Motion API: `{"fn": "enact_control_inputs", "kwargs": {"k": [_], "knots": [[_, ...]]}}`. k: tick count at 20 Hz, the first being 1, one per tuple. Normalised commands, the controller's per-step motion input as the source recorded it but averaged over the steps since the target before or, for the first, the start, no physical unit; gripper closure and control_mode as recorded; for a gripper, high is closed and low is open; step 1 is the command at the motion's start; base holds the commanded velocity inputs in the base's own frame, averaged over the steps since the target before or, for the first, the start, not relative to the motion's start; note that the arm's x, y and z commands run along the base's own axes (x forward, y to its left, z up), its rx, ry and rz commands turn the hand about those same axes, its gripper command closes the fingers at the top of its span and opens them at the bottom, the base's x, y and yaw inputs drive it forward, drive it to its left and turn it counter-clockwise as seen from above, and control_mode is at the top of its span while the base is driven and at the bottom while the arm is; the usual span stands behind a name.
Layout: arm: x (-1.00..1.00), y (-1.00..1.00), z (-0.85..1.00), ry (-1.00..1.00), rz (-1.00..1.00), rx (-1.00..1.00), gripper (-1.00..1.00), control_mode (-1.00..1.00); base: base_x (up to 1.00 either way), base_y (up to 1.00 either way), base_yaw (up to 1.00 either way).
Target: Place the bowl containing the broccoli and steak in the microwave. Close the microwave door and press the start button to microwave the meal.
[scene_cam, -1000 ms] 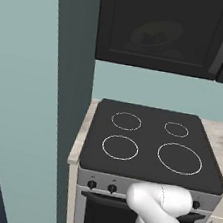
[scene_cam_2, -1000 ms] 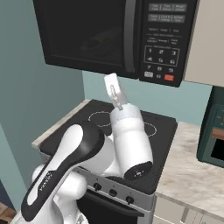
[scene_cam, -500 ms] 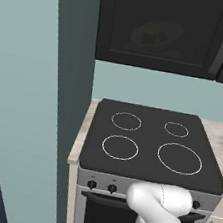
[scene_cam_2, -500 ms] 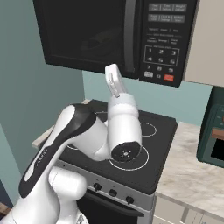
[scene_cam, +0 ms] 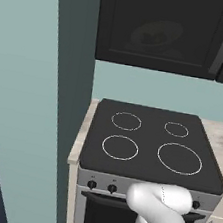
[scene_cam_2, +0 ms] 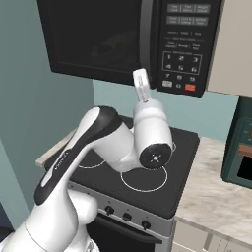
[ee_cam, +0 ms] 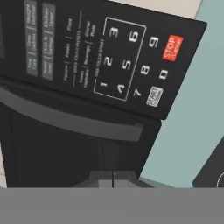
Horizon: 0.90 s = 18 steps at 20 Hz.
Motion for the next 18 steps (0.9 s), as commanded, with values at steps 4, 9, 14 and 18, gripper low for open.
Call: {"fn": "enact_control_inputs", "kwargs": {"k": [4,9,14,18], "knots": [[0.34,0.0,-0.13,0.07,0.0,0.06,1.0,-1.0,0.0,0.0,0.0],[0.29,-0.01,0.0,0.12,0.0,0.05,1.0,-1.0,0.0,0.0,0.0],[0.26,-0.08,0.0,0.13,0.0,0.05,1.0,-1.0,0.0,0.0,0.0],[0.31,-0.18,-0.01,0.12,0.0,0.08,1.0,-1.0,0.0,0.0,0.0]]}}
